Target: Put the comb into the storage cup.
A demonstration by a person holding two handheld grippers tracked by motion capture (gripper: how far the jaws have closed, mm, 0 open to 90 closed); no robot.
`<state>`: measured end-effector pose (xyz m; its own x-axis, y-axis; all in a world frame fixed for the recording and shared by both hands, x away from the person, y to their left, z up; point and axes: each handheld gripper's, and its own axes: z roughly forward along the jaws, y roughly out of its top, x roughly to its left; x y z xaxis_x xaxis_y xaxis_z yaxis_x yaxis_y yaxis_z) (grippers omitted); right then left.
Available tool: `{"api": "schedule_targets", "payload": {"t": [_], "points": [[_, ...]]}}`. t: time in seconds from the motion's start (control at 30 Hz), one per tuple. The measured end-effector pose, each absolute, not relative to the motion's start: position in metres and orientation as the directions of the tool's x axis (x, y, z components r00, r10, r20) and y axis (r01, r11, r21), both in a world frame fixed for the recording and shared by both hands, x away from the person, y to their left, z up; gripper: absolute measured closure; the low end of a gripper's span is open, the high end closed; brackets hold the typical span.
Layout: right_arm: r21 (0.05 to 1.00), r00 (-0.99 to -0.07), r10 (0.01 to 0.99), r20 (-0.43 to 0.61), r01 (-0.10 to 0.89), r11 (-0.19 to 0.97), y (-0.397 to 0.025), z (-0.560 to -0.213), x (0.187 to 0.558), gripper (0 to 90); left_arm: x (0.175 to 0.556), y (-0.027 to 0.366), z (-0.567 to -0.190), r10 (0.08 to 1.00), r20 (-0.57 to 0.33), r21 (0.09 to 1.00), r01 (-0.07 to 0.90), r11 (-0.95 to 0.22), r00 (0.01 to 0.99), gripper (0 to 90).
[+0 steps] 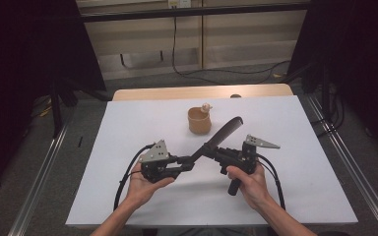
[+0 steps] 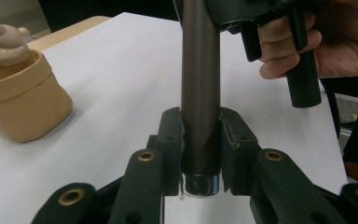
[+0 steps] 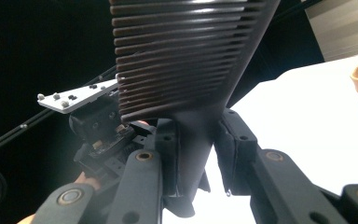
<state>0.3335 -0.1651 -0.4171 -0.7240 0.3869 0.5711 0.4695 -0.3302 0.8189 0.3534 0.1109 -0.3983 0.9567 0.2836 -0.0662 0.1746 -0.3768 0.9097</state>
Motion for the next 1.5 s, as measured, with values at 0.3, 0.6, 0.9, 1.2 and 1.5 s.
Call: {"api": "schedule_targets", "payload": {"t": [0.3, 0.6, 0.9, 1.2, 1.5], "points": [[0.83, -0.73, 0.397, 0.556, 0.457, -0.321, -0.164, -0.415, 0.333, 71.8, 0.354, 0.11, -0.401, 0.303, -0.082, 0.909, 0.196, -0.368, 0.949, 64.8], [0.836, -0.729, 0.414, 0.546, 0.443, -0.324, -0.169, -0.412, 0.332, 72.4, 0.353, 0.116, -0.403, 0.352, -0.101, 0.909, 0.23, -0.347, 0.931, 42.5], [0.847, -0.728, 0.435, 0.529, 0.426, -0.317, -0.175, -0.411, 0.335, 72.6, 0.356, 0.122, -0.404, 0.403, -0.125, 0.909, 0.267, -0.32, 0.907, 23.9], [0.868, -0.728, 0.473, 0.496, 0.394, -0.303, -0.182, -0.407, 0.337, 72.6, 0.355, 0.131, -0.402, 0.451, -0.107, 0.911, 0.269, -0.313, 0.886, 9.4], [0.888, -0.737, 0.497, 0.457, 0.353, -0.294, -0.187, -0.399, 0.343, 72.6, 0.349, 0.148, -0.4, 0.506, -0.103, 0.929, 0.265, -0.258, 0.856, 4.2]]}}
